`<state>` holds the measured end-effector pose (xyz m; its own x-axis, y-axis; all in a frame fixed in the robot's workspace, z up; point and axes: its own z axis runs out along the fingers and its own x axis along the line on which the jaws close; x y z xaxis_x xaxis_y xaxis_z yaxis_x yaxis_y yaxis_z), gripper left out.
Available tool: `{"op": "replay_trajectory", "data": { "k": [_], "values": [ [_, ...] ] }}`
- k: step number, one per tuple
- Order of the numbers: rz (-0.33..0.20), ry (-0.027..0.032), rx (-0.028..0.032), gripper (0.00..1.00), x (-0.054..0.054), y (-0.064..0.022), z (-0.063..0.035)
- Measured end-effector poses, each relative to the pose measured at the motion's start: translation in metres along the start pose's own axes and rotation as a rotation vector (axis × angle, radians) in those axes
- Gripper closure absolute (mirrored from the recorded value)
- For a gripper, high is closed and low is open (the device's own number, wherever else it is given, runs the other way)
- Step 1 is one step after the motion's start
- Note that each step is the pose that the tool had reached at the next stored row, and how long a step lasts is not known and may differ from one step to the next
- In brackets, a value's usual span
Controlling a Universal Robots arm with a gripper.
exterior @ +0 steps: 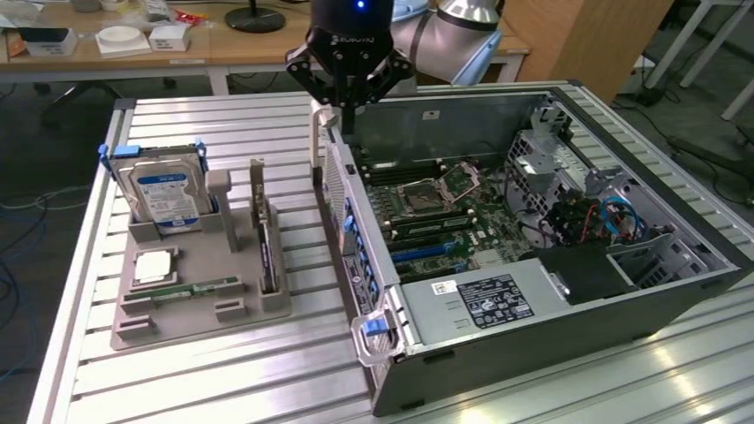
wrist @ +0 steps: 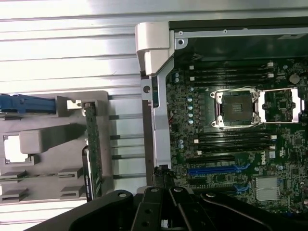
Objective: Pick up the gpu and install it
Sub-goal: 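Reach for the gpu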
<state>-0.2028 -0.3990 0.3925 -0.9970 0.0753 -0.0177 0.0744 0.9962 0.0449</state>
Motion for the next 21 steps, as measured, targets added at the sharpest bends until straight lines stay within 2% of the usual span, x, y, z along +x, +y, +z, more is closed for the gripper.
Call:
{"op": "replay_trajectory", "data": {
  "k": [21],
  "values": [
    [0.000,0.0019,0.0002,0.90,0.013,-0.0010,0.0000]
  ]
}}
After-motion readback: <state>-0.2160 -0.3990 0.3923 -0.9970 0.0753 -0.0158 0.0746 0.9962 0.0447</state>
